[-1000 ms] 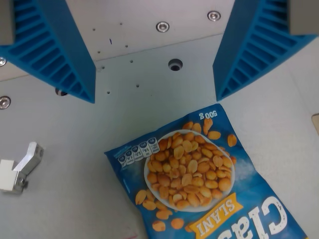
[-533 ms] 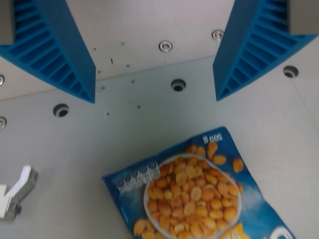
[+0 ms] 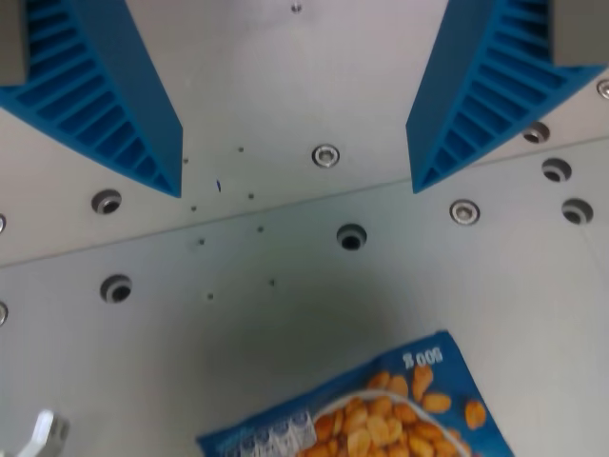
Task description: Move in gripper negative x
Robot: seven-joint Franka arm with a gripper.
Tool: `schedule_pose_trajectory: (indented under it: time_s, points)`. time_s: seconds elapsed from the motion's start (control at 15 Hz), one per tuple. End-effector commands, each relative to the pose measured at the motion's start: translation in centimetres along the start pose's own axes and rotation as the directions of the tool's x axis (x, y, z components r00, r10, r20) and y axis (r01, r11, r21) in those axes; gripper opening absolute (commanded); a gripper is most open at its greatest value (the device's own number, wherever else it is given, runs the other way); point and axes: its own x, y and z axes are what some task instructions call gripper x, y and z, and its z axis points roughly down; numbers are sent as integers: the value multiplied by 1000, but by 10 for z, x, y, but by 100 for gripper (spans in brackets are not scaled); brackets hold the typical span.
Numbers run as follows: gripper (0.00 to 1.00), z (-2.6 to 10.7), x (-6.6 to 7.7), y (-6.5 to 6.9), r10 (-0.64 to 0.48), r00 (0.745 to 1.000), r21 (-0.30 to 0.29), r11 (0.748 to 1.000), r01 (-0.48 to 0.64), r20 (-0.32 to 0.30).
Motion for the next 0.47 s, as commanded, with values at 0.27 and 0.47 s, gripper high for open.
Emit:
schedule_pose_trajectory:
  time_s: [0.27, 0.47]
  points:
    - [100, -4, -43, -1, 19, 997, 18, 1000, -18, -81]
    - [100, -3, -58, -1, 19, 997, 18, 1000, -18, -81]
